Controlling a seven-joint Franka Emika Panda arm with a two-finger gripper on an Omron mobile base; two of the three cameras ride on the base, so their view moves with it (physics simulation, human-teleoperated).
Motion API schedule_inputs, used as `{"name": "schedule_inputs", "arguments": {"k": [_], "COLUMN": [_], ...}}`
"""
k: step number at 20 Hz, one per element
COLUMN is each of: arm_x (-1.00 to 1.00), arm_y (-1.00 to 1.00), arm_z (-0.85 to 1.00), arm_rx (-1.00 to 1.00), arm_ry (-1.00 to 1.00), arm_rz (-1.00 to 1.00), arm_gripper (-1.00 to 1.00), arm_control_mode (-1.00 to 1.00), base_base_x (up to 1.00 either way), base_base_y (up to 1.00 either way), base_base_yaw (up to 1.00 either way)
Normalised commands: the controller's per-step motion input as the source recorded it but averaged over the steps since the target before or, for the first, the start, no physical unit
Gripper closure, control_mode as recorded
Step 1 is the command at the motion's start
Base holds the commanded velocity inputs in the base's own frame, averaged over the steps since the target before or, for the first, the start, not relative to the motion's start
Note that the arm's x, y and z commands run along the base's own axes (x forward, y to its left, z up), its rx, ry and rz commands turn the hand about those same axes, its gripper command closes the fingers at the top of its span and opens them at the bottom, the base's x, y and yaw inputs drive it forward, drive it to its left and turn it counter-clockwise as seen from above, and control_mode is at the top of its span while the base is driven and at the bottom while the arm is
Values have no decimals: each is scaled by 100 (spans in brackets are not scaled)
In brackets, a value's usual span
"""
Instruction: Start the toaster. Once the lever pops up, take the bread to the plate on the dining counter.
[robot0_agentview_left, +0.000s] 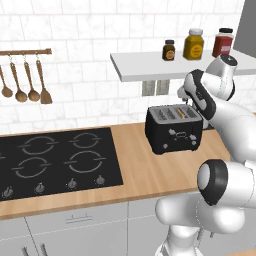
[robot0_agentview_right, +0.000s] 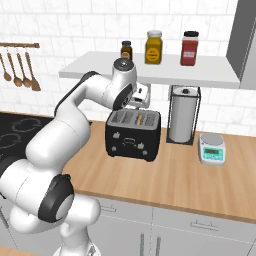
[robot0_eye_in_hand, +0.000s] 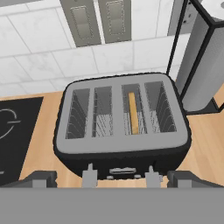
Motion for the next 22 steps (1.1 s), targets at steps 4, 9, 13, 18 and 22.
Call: {"name": "schedule_inputs", "arguments": {"k": [4, 9, 13, 18, 22], "arm_x": [0, 0, 0, 0, 0], "arm_y": [0, 0, 0, 0, 0], "arm_z": [0, 0, 0, 0, 0], "arm_rx": [0, 0, 0, 0, 0], "arm_ry": [0, 0, 0, 0, 0], "arm_rz": [0, 0, 0, 0, 0], "arm_gripper": [-100, -100, -100, -100, -100], "arm_control_mode": [-100, -100, -100, -100, -100], "base_base_x": [0, 0, 0, 0, 0], "base_base_y": [0, 0, 0, 0, 0], "base_base_yaw": [0, 0, 0, 0, 0]}}
